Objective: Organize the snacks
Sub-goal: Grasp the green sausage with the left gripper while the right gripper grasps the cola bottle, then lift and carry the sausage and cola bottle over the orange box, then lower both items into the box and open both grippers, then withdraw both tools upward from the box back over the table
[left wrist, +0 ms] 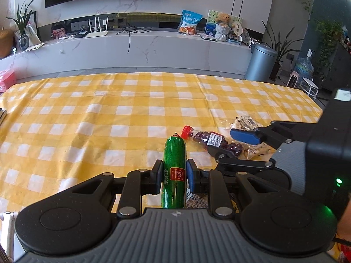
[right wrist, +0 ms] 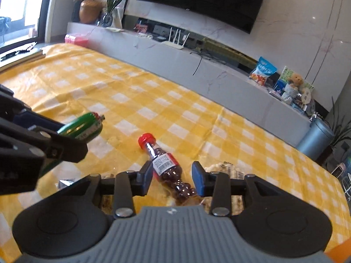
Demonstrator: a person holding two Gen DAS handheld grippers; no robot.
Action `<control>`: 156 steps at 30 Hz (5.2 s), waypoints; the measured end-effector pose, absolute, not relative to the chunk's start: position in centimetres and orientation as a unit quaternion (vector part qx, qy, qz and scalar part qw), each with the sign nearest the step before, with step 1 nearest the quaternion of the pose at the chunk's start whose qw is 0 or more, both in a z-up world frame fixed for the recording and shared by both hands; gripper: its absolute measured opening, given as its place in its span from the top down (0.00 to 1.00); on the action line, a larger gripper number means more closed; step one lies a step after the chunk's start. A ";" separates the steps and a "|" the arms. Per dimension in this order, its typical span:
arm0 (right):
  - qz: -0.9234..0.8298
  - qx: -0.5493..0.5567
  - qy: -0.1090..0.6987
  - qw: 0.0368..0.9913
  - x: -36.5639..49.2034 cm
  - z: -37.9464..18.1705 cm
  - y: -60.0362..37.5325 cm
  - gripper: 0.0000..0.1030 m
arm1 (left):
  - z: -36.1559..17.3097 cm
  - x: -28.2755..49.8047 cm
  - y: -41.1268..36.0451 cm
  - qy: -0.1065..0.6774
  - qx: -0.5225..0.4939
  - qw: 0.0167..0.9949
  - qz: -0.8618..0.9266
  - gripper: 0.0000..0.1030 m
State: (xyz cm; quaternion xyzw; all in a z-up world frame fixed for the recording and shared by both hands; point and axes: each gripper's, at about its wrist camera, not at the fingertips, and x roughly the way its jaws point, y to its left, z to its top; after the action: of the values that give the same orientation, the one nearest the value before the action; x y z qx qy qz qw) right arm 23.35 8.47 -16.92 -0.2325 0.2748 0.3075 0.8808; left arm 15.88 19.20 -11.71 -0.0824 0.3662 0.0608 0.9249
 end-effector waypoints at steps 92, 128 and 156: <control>0.111 -0.111 0.482 0.862 27.1 -10.4 -32.7 0.75 | -13.1 31.9 -16.7 0.544 -0.159 0.797 -0.209 0.73; 0.116 -0.031 0.437 0.892 19.2 -3.5 -28.3 0.43 | -2.4 17.6 -8.9 0.377 -0.042 0.896 -0.229 0.56; 0.202 0.026 0.298 0.933 7.6 -4.8 -12.0 0.42 | -6.0 4.7 7.4 0.280 -0.085 0.956 0.000 0.55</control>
State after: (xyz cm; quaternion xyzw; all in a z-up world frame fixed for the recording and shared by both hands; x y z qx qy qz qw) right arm 7.58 -11.99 -4.78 0.0257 0.2981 0.2017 0.9326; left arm 4.71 7.41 -6.03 -0.0851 0.2795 0.0000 0.9564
